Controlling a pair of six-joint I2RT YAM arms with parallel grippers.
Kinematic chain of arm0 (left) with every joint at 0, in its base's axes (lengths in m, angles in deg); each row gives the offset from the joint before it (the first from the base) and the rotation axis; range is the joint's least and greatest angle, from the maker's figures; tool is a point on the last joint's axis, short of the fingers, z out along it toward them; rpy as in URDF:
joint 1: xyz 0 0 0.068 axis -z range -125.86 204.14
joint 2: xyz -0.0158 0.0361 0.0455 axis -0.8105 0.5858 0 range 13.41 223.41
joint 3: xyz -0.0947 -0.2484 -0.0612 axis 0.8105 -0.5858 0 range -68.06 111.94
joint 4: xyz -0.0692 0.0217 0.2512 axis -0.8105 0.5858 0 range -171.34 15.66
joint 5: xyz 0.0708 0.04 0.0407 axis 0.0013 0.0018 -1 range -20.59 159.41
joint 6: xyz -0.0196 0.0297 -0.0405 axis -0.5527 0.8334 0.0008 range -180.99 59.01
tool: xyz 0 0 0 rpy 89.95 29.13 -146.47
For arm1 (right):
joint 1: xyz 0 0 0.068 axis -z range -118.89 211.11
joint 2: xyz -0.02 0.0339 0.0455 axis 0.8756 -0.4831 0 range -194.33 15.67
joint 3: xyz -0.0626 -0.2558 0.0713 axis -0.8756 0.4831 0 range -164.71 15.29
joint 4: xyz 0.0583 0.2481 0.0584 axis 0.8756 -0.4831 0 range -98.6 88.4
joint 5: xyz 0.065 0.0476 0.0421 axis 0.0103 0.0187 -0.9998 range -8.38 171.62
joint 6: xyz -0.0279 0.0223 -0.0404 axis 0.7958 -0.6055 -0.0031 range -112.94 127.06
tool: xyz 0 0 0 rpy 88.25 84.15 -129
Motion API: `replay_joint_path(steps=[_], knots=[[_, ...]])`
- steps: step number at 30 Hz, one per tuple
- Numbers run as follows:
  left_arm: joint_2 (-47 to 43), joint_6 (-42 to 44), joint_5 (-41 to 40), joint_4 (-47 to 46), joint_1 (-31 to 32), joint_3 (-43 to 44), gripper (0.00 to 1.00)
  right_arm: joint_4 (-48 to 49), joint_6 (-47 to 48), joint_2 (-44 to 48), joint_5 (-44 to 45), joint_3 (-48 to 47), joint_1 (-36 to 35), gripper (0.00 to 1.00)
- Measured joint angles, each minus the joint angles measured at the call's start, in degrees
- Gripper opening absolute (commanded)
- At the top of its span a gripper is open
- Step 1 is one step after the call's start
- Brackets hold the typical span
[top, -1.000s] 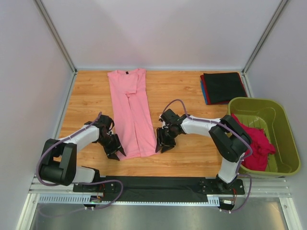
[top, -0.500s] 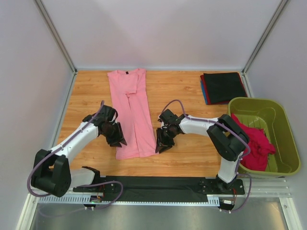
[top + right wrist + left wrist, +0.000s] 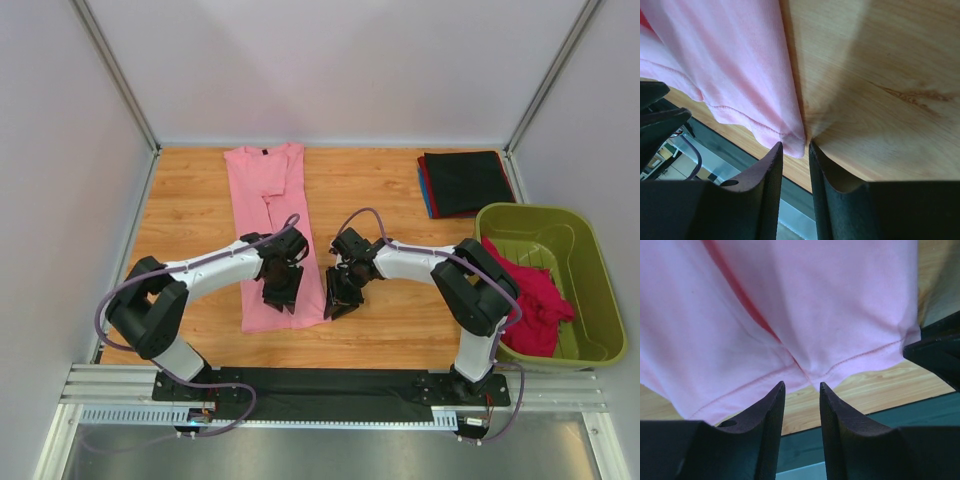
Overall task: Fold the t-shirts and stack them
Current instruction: Fold the tshirt
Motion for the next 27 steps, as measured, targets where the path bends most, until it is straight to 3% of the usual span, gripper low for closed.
replay_joint_path(steps=[8,23,26,27], knots=[[5.35,0.5,-3.04,0.11,1.66,2.08,0.37,-0.02,0.02,0.0,0.07,0.0,0.0,0.29],[5.64,-1.14,-3.41,-0.55,3.13,0.5,0.24,-0.04,0.04,0.0,0.15,0.0,0.0,0.3],[5.64,-1.44,-3.45,-0.46,3.13,0.44,0.19,-0.04,0.04,0.0,0.17,0.0,0.0,0.3],[5.64,-1.46,-3.45,-0.44,3.13,0.44,0.12,-0.04,0.04,0.0,0.17,0.0,0.0,0.3]])
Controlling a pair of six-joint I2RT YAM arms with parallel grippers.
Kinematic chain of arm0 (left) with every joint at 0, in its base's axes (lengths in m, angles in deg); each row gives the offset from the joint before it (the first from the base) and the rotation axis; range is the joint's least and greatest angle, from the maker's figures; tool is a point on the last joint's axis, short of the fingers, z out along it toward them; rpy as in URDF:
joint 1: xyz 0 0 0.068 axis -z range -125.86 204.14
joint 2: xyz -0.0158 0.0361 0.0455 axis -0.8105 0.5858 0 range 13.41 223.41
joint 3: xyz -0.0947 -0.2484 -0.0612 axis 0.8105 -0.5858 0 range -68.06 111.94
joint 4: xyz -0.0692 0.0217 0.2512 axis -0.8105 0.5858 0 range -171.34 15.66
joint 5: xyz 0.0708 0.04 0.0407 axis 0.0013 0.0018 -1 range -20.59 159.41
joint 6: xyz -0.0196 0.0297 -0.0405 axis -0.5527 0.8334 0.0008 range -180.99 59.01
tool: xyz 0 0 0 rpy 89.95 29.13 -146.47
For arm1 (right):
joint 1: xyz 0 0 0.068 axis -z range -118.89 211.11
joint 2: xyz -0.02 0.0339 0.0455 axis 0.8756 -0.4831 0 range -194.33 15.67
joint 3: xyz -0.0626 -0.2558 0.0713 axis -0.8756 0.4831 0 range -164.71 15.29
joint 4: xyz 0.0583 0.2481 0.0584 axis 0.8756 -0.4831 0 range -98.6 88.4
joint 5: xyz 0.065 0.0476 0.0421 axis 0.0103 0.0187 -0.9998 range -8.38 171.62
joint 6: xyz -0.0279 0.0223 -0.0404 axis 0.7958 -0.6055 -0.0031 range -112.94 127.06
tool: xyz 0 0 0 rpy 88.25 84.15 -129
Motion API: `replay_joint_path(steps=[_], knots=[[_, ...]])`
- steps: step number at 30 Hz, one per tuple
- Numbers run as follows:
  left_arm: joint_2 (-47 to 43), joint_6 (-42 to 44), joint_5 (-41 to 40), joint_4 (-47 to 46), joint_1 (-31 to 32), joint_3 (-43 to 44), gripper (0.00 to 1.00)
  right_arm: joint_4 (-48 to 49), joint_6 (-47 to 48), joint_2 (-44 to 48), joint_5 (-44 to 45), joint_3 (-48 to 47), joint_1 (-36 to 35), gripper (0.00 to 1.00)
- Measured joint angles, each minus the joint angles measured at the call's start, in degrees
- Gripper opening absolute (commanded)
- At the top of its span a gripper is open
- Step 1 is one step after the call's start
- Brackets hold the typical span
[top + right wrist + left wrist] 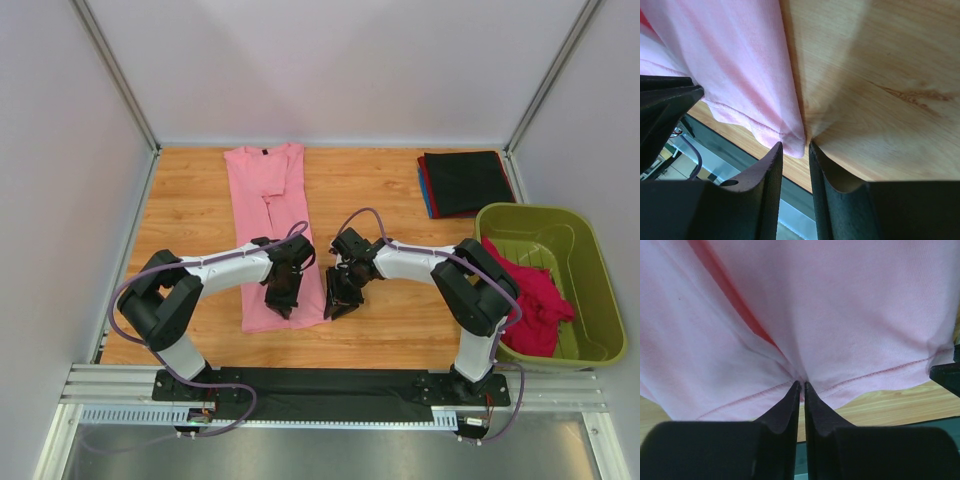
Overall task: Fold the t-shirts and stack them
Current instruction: Fold the tshirt
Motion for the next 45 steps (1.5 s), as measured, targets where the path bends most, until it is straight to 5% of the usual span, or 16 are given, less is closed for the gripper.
replay_joint_path(steps=[3,16,22,26,34,45], knots=[[0.0,-0.17,-0.02,0.02,0.0,0.0,0.0,0.0,0.0,0.0,0.0,0.0,0.0,0.3],[-0.9,-0.42,0.44,4.26,0.0,0.79,0.0,0.0,-0.04,0.0,0.04,0.0,0.0,0.3],[-0.42,-1.16,1.79,5.11,0.0,0.87,0.1,-0.04,-0.04,0.0,0.09,-0.02,0.0,0.3],[-0.44,-2.08,3.32,4.59,0.0,0.87,0.3,-0.15,-0.04,0.0,0.26,-0.11,0.0,0.3],[-2.73,-3.8,4.13,5.66,-0.61,1.29,0.37,-0.55,-0.57,0.0,0.9,-0.61,-0.11,0.34],[-13.46,-4.66,3.61,10.88,-19.12,-5.88,0.4,-0.55,-2.03,0.02,2.19,-0.79,-0.98,0.32]])
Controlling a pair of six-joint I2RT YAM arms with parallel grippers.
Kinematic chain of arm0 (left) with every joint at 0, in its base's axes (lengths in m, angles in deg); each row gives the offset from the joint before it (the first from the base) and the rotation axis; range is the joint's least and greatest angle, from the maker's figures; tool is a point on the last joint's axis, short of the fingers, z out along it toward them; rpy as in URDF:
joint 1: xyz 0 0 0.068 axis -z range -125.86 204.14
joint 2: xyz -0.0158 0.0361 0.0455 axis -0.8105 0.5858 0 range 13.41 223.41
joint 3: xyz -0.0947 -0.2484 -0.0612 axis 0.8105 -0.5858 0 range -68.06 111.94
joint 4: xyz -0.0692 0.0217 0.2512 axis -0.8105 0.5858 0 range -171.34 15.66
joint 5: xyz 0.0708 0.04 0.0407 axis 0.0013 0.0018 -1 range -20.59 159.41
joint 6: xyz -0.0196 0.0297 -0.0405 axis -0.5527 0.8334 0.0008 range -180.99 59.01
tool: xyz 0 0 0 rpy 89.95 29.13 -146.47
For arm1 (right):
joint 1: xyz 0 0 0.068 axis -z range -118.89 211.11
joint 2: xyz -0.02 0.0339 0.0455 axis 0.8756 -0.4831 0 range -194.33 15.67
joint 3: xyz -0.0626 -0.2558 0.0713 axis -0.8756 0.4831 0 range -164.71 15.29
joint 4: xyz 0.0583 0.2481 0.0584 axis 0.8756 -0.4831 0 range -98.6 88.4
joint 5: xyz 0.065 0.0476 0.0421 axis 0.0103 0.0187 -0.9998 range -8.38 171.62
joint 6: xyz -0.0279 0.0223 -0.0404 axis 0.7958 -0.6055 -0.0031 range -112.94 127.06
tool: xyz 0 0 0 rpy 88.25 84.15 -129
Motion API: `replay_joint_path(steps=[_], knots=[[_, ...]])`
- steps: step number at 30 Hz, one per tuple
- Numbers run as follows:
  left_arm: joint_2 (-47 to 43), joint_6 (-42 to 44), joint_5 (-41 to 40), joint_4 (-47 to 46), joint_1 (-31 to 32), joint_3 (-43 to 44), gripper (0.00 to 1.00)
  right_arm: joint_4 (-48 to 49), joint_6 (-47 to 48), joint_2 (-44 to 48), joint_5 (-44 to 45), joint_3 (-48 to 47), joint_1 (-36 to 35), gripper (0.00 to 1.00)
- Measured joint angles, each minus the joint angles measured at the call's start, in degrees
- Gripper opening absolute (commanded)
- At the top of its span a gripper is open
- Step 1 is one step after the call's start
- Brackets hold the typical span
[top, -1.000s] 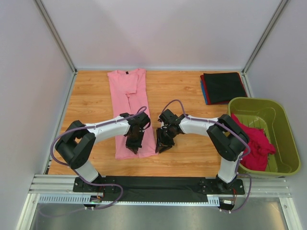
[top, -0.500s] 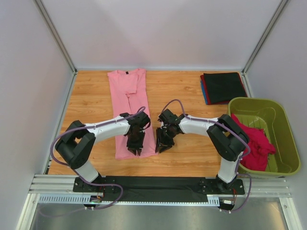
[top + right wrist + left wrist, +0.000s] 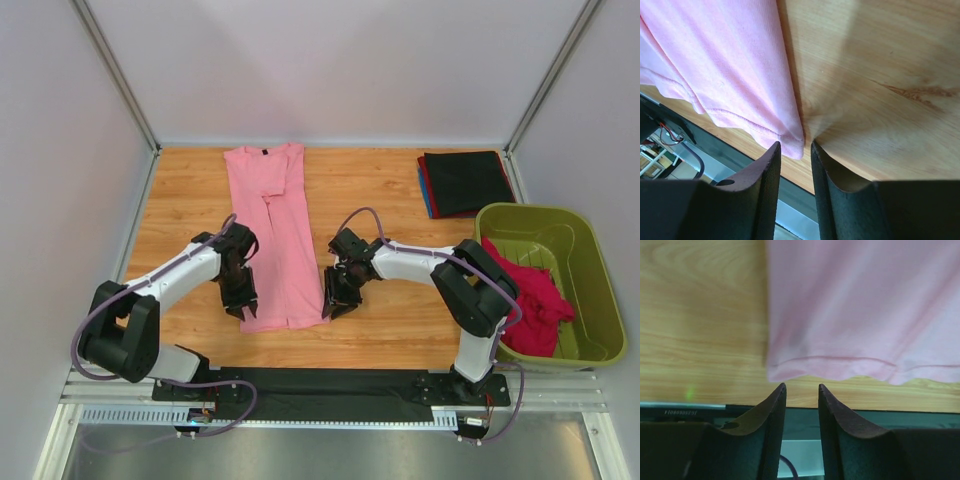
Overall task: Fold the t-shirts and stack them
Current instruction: Fold the tshirt
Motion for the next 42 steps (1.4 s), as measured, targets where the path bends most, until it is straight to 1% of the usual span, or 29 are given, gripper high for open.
replay_joint_path(steps=[5,9,13,16,19,21,24,25,26,28,29,31,37,42], knots=[[-3.67,-2.19,0.11,1.38,-5.42,-7.15,0.49,-0.13,-0.63,0.09,0.61,-0.09,-0.17,0.31],[-6.03,-4.33,0.92,0.87,-7.78,-9.62,0.49,-0.13,-0.79,0.09,0.9,-0.09,-0.33,0.29],[-6.27,-6.23,1.68,-1.31,-10.19,-11.47,0.49,-0.11,-0.76,0.09,1.07,-0.15,-0.39,0.29],[-6.29,-7.56,3.61,-4.42,-11.43,-14.38,0.47,-0.11,-0.76,0.09,1.18,-0.2,-0.42,0.29],[-6.54,-8.57,5.68,-5.2,-11.78,-16.52,0.45,-0.09,-0.79,0.09,1.22,-0.2,-0.42,0.29],[-7.13,-8.94,6.14,-5.42,-11.8,-16.81,0.42,-0.07,-0.79,0.09,1.27,-0.2,-0.46,0.29],[-7.34,-9.33,6.4,-5.97,-11.8,-16.98,0.33,0.09,-0.9,0.09,1.29,-0.22,-0.55,0.27],[-7.34,-9.49,6.47,-6.1,-11.8,-17.0,0.28,0.17,-0.98,0.09,1.31,-0.2,-0.63,0.25],[-7.34,-9.6,6.56,-6.34,-11.8,-17.05,0.11,0.24,-1.03,0.09,1.51,-0.2,-0.76,0.19],[-7.32,-9.77,6.62,-6.84,-11.8,-17.05,0.0,0.26,-1.11,0.07,1.97,-0.2,-1.03,0.12],[-7.32,-9.84,6.67,-7.04,-11.8,-17.05,0.0,0.2,-1.18,0.07,2.16,-0.2,-1.18,0.05],[-7.32,-9.9,6.84,-6.99,-11.8,-17.05,0.0,0.13,-1.25,0.07,2.43,-0.2,-1.29,0.0],[-8.46,-11.02,8.24,-5.95,-11.8,-17.05,0.0,-1.53,-1.18,1.62,3.8,-0.11,-1.38,0.0],[-14.67,-13.09,9.44,-3.8,-11.8,-17.09,0.0,-2.47,-1.16,5.88,4.66,0.61,-1.38,0.0]])
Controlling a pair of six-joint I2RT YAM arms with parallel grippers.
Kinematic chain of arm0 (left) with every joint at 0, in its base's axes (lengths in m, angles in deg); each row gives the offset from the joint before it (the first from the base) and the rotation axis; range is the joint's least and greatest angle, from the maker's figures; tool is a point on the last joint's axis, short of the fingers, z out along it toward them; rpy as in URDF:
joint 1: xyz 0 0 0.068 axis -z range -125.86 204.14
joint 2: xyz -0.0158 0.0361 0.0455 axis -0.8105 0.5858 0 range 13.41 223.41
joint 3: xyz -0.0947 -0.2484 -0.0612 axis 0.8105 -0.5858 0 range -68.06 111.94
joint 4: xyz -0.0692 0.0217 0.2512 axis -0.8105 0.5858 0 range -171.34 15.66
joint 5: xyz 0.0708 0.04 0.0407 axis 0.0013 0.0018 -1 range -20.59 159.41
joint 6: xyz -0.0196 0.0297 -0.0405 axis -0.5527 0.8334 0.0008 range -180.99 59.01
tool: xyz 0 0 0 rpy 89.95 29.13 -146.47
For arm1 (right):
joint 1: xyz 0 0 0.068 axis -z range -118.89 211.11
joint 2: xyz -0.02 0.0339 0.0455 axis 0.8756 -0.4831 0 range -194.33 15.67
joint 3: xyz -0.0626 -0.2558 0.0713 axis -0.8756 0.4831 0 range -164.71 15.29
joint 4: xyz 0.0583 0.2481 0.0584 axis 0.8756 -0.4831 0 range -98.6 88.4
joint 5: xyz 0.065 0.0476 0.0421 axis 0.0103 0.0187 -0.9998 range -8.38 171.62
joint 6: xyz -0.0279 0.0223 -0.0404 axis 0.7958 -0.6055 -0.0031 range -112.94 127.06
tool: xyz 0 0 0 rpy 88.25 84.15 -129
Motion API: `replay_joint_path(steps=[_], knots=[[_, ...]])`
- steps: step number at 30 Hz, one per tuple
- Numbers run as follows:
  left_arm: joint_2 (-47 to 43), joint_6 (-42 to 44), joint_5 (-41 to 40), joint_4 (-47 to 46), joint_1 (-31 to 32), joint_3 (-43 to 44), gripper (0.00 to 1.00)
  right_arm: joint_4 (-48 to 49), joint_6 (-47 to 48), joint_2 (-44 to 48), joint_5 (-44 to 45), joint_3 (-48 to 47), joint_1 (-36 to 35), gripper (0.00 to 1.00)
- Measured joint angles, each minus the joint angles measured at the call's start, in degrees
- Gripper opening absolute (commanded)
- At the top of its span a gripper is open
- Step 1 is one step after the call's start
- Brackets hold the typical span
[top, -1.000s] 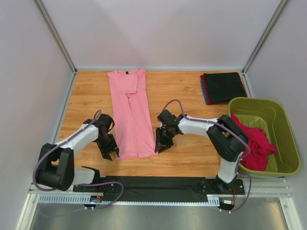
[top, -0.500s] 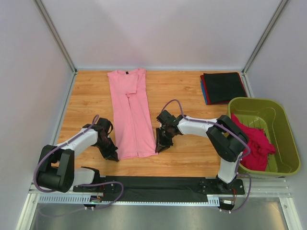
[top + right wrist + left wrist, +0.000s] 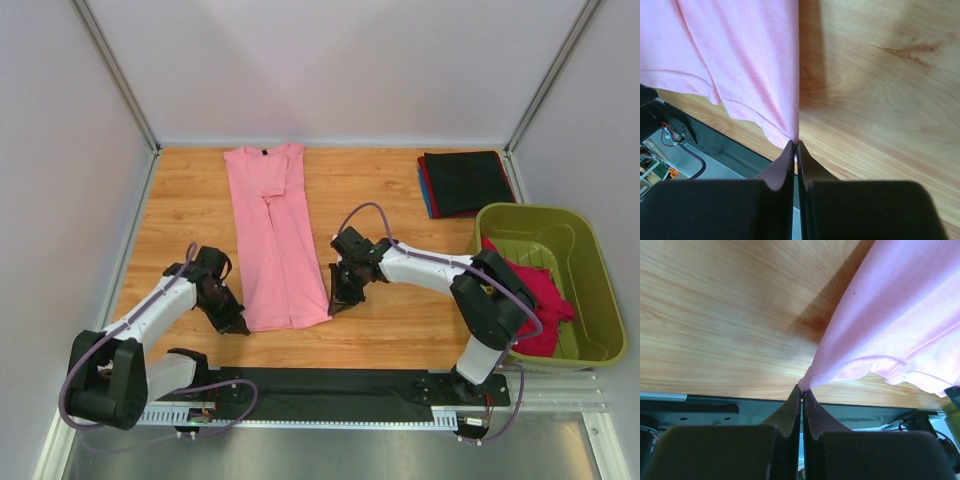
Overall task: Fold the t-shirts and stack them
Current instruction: Fold the tshirt
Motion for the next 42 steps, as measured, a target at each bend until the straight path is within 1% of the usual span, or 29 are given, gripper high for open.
replay_joint_path(steps=[7,16,22,25,32,37,42], knots=[[-3.76,-1.97,0.79,2.86,0.48,-1.18,0.0,-0.87,0.0,3.52,0.42,2.1,0.0,0.0],[-9.62,-6.75,1.84,5.79,5.53,-2.29,0.0,-3.67,-0.07,7.69,0.55,3.78,-0.07,0.0],[-8.46,-8.63,3.54,4.13,6.08,-4.07,0.0,-6.54,0.39,7.52,1.01,3.1,-0.11,0.0],[-4.74,-8.57,3.43,4.13,6.08,-1.6,0.0,-10.34,1.51,5.86,1.88,-1.16,-0.11,0.0],[4.55,-6.88,1.31,4.55,5.57,9.64,0.0,-15.8,4.98,-0.7,3.13,-13.9,1.31,0.0],[12.52,-3.76,0.33,5.16,1.92,16.92,0.0,-20.59,7.89,-6.84,3.58,-23.82,3.72,0.0],[21.66,-0.11,-0.96,7.08,-1.22,27.74,0.0,-24.46,10.73,-13.79,3.72,-35.28,6.45,0.0]])
